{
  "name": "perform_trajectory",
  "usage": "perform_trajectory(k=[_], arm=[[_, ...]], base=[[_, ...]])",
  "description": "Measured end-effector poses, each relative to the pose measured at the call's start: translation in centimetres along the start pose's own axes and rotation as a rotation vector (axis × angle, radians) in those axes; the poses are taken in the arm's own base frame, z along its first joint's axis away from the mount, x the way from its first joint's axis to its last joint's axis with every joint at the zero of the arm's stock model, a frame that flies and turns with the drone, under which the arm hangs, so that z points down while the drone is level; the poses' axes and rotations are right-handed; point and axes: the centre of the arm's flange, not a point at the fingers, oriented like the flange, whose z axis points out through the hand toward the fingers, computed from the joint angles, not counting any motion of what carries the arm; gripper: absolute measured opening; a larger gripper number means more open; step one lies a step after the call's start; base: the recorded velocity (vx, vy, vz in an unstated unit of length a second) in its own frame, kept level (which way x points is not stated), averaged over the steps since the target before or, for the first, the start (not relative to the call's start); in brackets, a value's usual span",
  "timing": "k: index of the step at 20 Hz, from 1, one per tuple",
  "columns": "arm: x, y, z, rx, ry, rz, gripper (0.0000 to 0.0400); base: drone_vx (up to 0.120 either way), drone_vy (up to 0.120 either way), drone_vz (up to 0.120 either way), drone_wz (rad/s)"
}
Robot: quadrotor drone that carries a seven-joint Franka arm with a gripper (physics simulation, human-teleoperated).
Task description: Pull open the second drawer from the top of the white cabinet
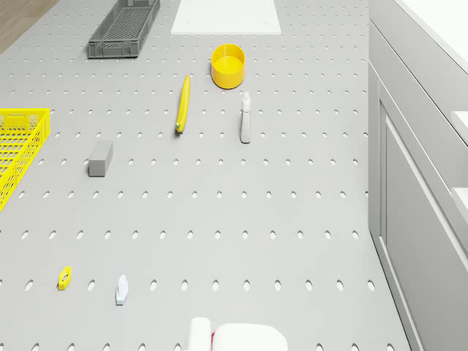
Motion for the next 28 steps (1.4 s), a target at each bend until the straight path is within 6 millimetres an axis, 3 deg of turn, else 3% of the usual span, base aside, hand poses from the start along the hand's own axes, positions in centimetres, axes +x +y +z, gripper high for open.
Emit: perform_trajectory(k=[18,28], arm=[[0.0,0.1,10.3,0.0,-0.001,0.0,0.03],[2.4,2.4,12.9,0.0,-0.001,0.0,0.03]], base=[[0.0,0.0,0.0,0.0],[0.0,0.0,0.0,0.0]])
